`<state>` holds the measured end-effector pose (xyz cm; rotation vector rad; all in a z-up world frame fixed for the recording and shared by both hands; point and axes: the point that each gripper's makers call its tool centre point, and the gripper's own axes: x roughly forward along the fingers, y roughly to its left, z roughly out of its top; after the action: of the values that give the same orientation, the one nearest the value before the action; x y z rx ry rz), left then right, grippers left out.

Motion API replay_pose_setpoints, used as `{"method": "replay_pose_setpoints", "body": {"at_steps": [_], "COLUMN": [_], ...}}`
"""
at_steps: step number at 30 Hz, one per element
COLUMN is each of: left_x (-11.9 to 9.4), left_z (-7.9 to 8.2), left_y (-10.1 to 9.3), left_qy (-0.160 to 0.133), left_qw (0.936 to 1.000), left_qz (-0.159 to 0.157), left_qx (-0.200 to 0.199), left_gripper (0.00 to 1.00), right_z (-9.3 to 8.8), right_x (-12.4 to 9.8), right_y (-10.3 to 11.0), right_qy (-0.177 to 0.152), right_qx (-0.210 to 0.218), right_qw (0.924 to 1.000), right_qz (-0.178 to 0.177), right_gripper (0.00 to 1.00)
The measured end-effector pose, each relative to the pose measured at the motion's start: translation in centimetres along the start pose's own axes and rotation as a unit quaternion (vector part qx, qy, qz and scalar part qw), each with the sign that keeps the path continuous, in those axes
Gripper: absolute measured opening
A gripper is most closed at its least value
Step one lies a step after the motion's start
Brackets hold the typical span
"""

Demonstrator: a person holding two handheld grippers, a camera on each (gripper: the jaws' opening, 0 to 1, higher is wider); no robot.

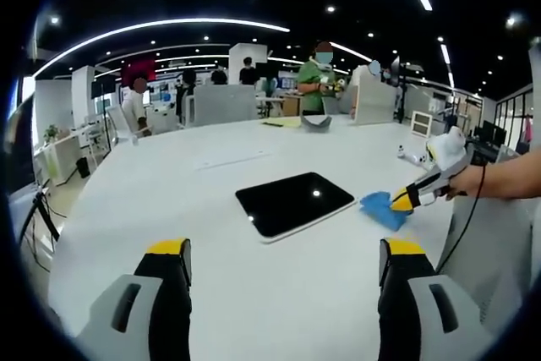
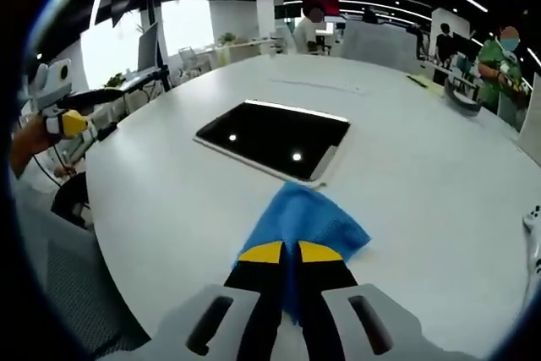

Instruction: Wipe the mirror surface with the cleaning cloth until all visible marks leave the cleaned area.

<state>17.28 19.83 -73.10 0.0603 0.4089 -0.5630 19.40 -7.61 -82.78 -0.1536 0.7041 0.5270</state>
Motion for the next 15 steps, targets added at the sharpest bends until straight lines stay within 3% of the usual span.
{"method": "replay_pose_setpoints", "body": {"at_steps": [8, 15], "left_x": [0.2, 0.6], "left_z": [0.1, -0.2], "left_y": [0.2, -0.1], "left_qy": [-0.001, 0.004], "left_qw": [1.0, 1.0], "left_qz": [-0.001, -0.007], "left_qx": [0.001, 0.002], "left_gripper": [0.93, 0.93], "right_z": [3.9, 5.7], "right_x": [0.1, 1.1], "right_y": [2.0, 3.0], "right_qy": [-0.046, -0.056], "right_qx": [0.002, -0.006], "right_qw": [0.9989, 0.9981], "right_qz": [0.012, 0.025], "right_gripper": [0.0, 0.0]}}
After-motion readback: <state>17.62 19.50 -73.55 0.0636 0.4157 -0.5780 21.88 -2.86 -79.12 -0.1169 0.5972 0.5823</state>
